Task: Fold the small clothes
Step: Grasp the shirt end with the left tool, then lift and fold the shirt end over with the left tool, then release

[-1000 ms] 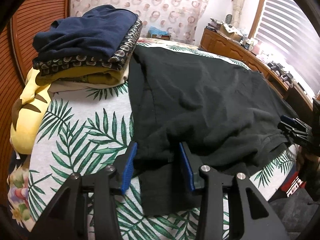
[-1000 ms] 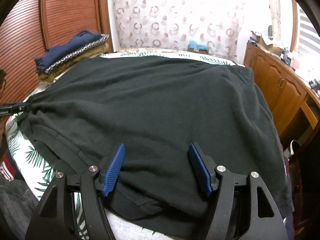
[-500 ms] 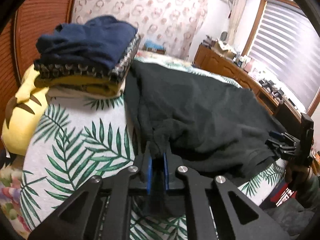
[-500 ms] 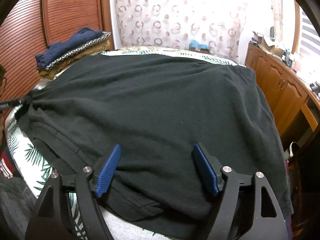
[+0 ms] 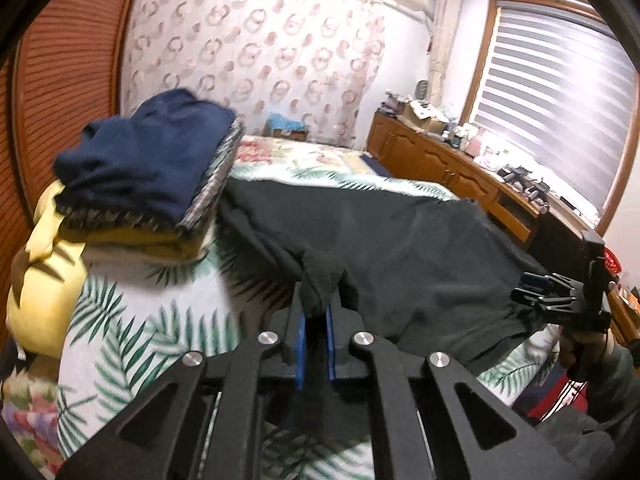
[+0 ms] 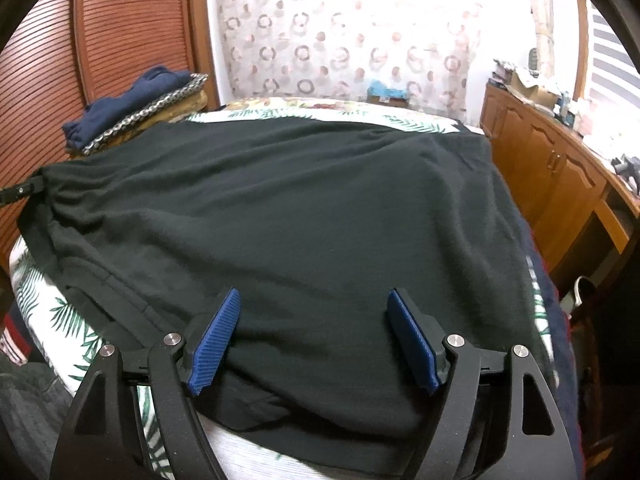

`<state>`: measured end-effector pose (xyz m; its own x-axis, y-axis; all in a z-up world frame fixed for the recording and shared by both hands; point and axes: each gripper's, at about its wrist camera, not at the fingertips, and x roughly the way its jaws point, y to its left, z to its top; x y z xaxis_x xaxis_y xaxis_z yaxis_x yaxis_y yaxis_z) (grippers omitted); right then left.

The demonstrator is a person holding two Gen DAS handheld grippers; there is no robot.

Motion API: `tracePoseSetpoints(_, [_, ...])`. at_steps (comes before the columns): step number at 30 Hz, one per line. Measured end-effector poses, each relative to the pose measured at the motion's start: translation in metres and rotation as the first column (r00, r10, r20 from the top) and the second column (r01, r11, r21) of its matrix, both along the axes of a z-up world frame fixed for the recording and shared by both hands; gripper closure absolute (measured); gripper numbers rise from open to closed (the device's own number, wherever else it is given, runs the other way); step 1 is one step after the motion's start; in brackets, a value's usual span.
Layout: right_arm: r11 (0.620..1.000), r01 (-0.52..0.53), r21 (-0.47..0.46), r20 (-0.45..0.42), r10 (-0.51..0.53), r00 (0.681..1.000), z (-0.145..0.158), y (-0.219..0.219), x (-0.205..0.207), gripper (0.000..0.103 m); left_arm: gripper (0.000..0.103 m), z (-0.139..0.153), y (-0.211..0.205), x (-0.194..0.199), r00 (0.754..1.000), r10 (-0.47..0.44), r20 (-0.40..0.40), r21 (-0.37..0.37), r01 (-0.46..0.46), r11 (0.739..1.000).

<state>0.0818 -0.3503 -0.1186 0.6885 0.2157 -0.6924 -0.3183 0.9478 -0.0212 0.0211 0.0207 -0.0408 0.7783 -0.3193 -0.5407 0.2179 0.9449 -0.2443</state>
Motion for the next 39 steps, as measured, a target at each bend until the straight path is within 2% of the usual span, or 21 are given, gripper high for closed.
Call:
tracePoseSetpoints(9, [0.997, 0.078, 0.009, 0.038, -0.079, 0.996, 0.016, -0.035, -0.002, 0.025, 0.099, 0.041, -0.062, 0.03, 0.985, -0.151, 0.084, -0.001, 0.152, 0.988])
tracePoseSetpoints(17, [0.991, 0.133, 0.031, 0.057, -0.135, 0.989, 0.021, -0.064, -0.013, 0.025, 0.099, 0.078, -0.144, 0.061, 0.937, -0.324, 0.13, 0.038, 0.322, 0.946])
tracePoseSetpoints(22, [0.987, 0.157, 0.042, 0.068, -0.159, 0.985, 0.027, -0.078, -0.02, 0.025, 0.099, 0.099, -0.19, 0.068, 0.897, -0.417, 0.144, 0.063, 0.413, 0.909])
tracePoseSetpoints(25, [0.985, 0.167, 0.044, 0.077, -0.17, 0.982, 0.03, -0.083, -0.025, 0.025, 0.099, 0.11, -0.214, 0.069, 0.882, -0.45, 0.141, 0.075, 0.443, 0.893])
tracePoseSetpoints(30, [0.982, 0.179, 0.059, 0.076, -0.183, 0.98, 0.032, -0.09, -0.029, 0.025, 0.092, 0.106, -0.234, 0.073, 0.881, -0.466, 0.077, 0.086, 0.46, 0.884])
tracePoseSetpoints(33, [0.983, 0.176, 0.056, 0.072, -0.18, 0.981, 0.031, -0.089, -0.028, 0.025, 0.078, 0.098, -0.235, 0.076, 0.886, -0.462, 0.045, 0.118, 0.455, 0.883])
tracePoseSetpoints(35, [0.983, 0.177, 0.054, 0.072, -0.181, 0.981, 0.031, -0.089, -0.026, 0.025, 0.077, 0.089, -0.232, 0.078, 0.885, -0.466, 0.01, 0.133, 0.461, 0.877])
tracePoseSetpoints(39, [0.983, 0.174, 0.06, 0.077, -0.178, 0.981, 0.033, -0.086, -0.025, 0.025, 0.074, 0.077, -0.212, 0.074, 0.902, -0.432, -0.018, 0.148, 0.429, 0.891])
